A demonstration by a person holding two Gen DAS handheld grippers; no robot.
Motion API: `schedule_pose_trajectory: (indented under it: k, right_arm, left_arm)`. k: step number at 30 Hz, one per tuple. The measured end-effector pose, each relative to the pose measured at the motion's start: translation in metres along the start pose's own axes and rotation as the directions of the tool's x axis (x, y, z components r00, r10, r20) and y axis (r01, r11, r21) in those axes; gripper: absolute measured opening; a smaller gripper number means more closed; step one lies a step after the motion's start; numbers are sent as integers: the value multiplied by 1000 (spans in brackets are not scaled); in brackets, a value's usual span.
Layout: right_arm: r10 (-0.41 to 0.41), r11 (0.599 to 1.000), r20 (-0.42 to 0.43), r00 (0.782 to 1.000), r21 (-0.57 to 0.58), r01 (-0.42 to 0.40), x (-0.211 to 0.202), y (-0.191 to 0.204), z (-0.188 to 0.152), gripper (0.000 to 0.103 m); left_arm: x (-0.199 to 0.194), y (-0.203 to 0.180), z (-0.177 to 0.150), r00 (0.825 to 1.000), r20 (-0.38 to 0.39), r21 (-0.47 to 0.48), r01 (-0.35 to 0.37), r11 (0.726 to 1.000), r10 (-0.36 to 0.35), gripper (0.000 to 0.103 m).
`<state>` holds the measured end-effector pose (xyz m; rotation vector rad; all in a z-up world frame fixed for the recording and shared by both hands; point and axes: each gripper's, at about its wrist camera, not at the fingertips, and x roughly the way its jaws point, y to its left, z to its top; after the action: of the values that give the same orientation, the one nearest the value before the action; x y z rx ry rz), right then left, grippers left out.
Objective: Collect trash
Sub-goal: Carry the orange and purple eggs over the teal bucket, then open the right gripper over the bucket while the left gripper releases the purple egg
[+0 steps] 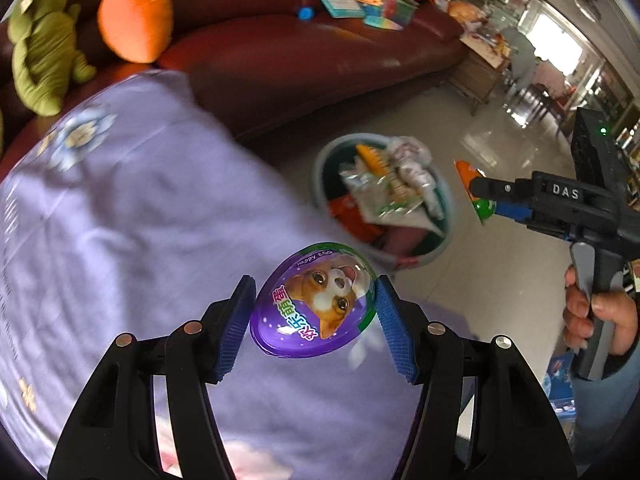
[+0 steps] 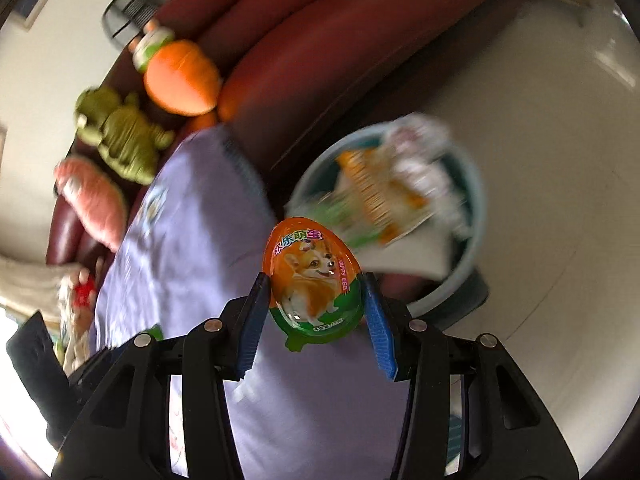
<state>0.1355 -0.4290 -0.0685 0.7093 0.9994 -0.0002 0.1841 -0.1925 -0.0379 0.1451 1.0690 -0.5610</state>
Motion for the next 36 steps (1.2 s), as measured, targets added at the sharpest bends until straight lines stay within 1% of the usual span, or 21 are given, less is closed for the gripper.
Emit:
schedule_pose_trajectory:
  k: [3,7,12,21,23,25,28,30,32,36]
  right_arm:
    - [-30,999,16,999,26,29,-2,-23,22,45]
    - [-47,998,5,999,40,47,6,-40,44,45]
    - [-63,998,-36,997,15,63,31,-39,62,45]
    - [-71,997,-108,992,-26,69,78,-32,85,46]
    - [-65,998,-126,990,-23,62,87,-34,85,58]
    - [-66,998,-137,988,-13,65,92,-38,83,59]
    - [-67,998,-138,988,1,68,90,-45,81,60]
    - [-71,997,-131,989,9,73,85,-49,82,62]
    - [-82,996,-110,991,17,84,75,-54,81,67]
    - [-85,996,-86,993,34,88,57,-61,79,68]
  left_arm:
    - [18,-18,19,1000,-8,19,21,1000,-20,62]
    - [37,-36,39,999,-19,42,40,998,-39,62]
    - [64,-52,60,998,-40,60,57,997,-55,62]
    - [93,-48,77,995,-69,47,70,996,-66,62]
    - [98,-46,78,995,-75,42,69,997,-66,62]
    - [102,-45,79,995,-83,40,67,997,-64,62]
    - [107,-46,80,994,-92,41,68,997,-64,62]
    - [109,-50,80,993,-93,43,73,996,-69,62]
    - [111,-55,82,993,-95,47,78,996,-73,62]
    - [114,-67,84,993,-91,66,86,994,-80,62]
